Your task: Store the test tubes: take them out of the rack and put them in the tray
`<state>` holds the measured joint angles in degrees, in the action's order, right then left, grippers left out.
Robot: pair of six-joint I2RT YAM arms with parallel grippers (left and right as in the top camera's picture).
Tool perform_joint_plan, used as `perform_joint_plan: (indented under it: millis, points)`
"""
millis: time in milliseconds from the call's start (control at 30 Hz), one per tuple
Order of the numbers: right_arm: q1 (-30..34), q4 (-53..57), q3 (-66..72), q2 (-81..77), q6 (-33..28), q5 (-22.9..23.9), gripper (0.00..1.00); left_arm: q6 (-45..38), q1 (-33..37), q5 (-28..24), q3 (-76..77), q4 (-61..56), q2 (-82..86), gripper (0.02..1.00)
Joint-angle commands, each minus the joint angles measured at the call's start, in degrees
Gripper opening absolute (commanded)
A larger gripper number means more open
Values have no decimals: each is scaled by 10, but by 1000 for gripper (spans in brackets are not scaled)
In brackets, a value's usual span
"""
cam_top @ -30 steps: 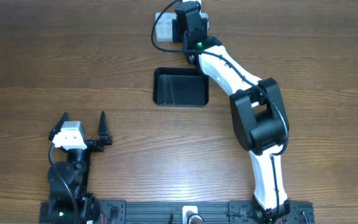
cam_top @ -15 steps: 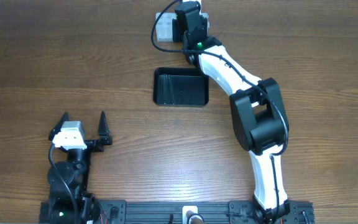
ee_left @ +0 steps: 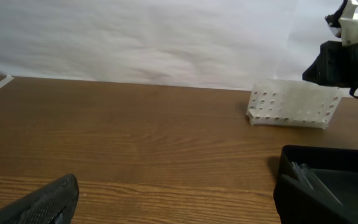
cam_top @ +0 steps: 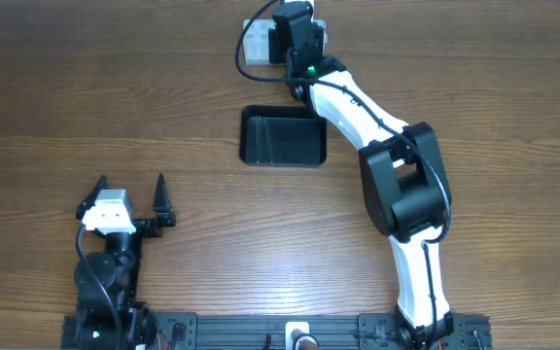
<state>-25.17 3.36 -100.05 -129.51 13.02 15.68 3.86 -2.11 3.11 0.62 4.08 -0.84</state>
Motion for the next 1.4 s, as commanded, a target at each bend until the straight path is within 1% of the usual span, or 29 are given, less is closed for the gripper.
perform_joint_plan:
  millis: [33,133,300,433,500,567,633,700,800,867,900,1033,1200,1267,1400]
  points:
    - [-12,-3,-24,45,-14,24,25,-4,4,-7,-3,0,5,1000]
    - [-14,-1,-24,86,-24,38,25,-4,4,-7,-3,0,5,1000]
    - [-16,7,-24,175,-41,42,27,-4,4,-8,-3,0,5,1000]
    - [-27,42,-24,252,-54,67,25,-4,4,-7,-3,0,5,1000]
    - [-37,86,-24,289,-54,83,25,-4,4,-7,-3,0,5,1000]
    - [-48,147,-24,318,-53,83,16,-4,4,-7,-3,0,5,998]
    - [-59,229,-24,337,-20,81,9,-4,4,-7,-3,0,5,996]
    - [-65,301,-24,340,19,62,9,-4,4,-7,-3,0,5,1000]
    - [-68,408,-20,325,70,-5,12,-4,4,-7,-3,0,5,998]
    - [-68,459,-17,306,85,-40,9,-4,4,-7,-3,0,5,1000]
    - [-68,481,-17,292,93,-48,12,-4,4,-7,-3,0,5,1000]
    - [-67,524,-17,237,117,-60,12,-4,4,-7,-3,0,5,996]
    - [-66,534,-17,178,130,-97,9,-4,4,-7,-3,0,5,1000]
    - [-66,530,-17,162,142,-96,12,-4,4,-7,-3,0,5,998]
    - [-59,511,-17,130,144,-96,12,-4,4,-7,-3,0,5,1000]
